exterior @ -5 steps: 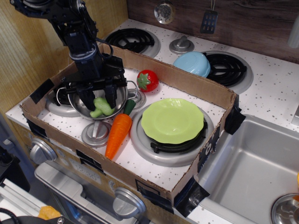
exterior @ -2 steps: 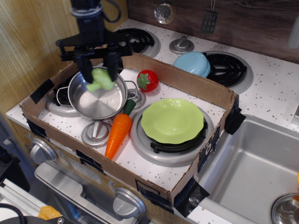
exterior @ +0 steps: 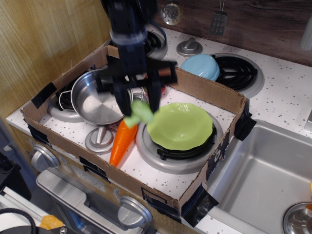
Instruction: Take broccoli out of pan
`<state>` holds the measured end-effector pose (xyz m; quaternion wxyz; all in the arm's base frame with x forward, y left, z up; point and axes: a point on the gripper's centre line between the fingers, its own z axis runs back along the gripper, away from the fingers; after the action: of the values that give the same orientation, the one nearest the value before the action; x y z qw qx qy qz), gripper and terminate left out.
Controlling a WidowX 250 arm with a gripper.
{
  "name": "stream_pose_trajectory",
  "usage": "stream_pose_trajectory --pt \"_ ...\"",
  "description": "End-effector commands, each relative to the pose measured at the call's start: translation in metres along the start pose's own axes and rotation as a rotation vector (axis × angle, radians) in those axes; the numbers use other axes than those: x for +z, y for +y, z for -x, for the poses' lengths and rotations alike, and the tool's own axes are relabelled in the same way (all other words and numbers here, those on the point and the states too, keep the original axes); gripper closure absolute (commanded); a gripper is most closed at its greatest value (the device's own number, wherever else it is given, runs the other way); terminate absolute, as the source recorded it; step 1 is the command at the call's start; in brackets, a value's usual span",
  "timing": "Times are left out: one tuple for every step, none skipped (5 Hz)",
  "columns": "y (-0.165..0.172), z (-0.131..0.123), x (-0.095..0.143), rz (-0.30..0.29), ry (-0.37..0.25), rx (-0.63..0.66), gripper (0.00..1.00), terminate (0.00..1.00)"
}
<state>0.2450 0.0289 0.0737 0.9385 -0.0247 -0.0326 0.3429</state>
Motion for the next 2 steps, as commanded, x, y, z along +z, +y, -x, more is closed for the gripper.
stream_pose_trajectory --pt "-0.012 0.033 -0.054 0.150 -0.026 0.090 1.00 0.00" --pt "-0.012 0.036 -0.067 0.176 -0.002 0.104 1.00 0.00"
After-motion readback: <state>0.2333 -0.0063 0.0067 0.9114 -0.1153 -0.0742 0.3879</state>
